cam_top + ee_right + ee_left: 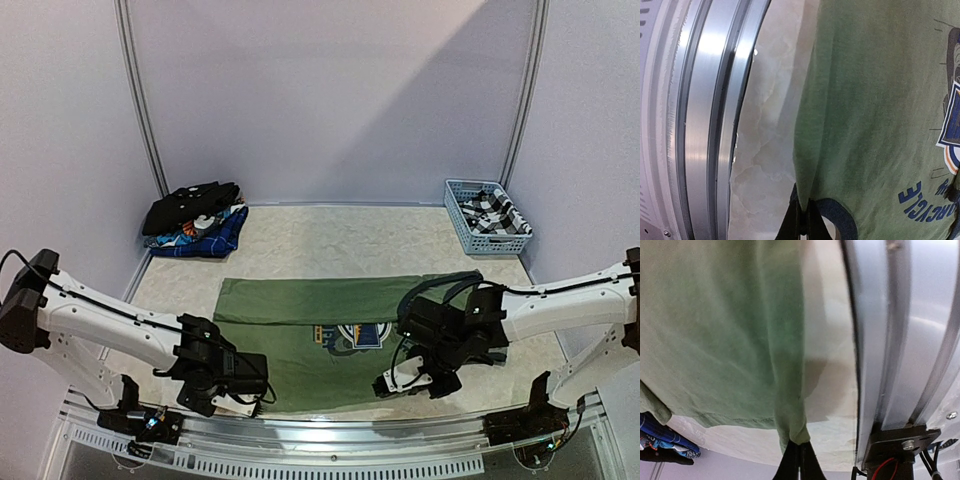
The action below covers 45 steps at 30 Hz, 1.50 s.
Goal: Fold and stack the mixed laundry pile
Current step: Pick up the 1/3-folded tank top from the center of the board, then fold the 1/3-folded shirt at the center of the board.
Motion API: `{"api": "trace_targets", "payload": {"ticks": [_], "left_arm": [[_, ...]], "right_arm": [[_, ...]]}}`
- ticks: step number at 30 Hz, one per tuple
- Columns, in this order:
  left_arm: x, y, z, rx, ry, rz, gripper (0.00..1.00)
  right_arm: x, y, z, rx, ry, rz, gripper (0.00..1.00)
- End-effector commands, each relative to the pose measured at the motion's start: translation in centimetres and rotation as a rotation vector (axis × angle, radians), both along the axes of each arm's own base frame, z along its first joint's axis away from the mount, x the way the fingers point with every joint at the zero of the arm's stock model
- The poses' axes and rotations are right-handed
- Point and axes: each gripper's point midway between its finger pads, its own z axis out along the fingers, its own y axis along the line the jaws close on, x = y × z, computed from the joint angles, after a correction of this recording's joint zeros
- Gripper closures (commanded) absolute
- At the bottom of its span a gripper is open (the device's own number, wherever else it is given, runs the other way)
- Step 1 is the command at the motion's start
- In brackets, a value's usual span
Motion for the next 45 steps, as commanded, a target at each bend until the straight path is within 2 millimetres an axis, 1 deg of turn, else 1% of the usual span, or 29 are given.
{"api": "trace_targets", "payload": {"ticks": [1, 6, 8, 11, 14, 17, 21, 24, 28, 32, 38, 45], "left_arm": [[2.4, -0.5, 1.2, -0.065, -0.072, 0.092, 1.0], [4.1, -0.1, 2.3, -0.11, -0.114, 0.155, 1.0], [4.7, 0.1, 2.6, -0.125, -0.131, 0.18, 1.0], [5.5, 0.2, 3.1, -0.141, -0.154, 0.21, 1.0], [6.4, 0.3, 3.5, -0.146, -0.177, 0.238, 1.0], [7.2, 0.3, 3.5, -0.14, -0.184, 0.261, 1.0], [8.6, -0.1, 3.3, -0.129, -0.206, 0.287, 1.0], [10.1, -0.5, 3.0, -0.136, -0.226, 0.33, 1.0], [11.8, -1.1, 1.9, -0.131, -0.236, 0.381, 1.0], [13.3, -1.0, 1.0, -0.098, -0.266, 0.42, 1.0], [14.9, -0.5, 1.3, -0.091, -0.291, 0.479, 1.0], [15.5, -0.1, 1.3, -0.086, -0.293, 0.508, 1.0]], "right_arm": [[1.6, -0.2, 1.5, 0.011, -0.031, -0.057, 1.0], [4.4, 0.0, 3.4, 0.048, -0.055, -0.144, 1.0], [5.2, 0.0, 3.8, 0.055, -0.052, -0.17, 1.0], [5.9, -0.1, 3.7, 0.05, -0.046, -0.187, 1.0], [6.2, 0.0, 3.5, 0.049, -0.039, -0.192, 1.0], [6.8, 0.2, 3.3, 0.05, -0.045, -0.209, 1.0], [8.6, 0.4, 3.5, 0.058, -0.06, -0.259, 1.0], [10.1, 0.4, 3.6, 0.062, -0.068, -0.296, 1.0], [11.6, 0.5, 3.0, 0.053, -0.047, -0.342, 1.0], [12.6, 0.6, 2.4, 0.034, -0.042, -0.369, 1.0], [14.3, 0.3, 1.5, 0.006, -0.039, -0.427, 1.0], [15.6, -0.3, 0.6, -0.017, -0.034, -0.488, 1.0]]}}
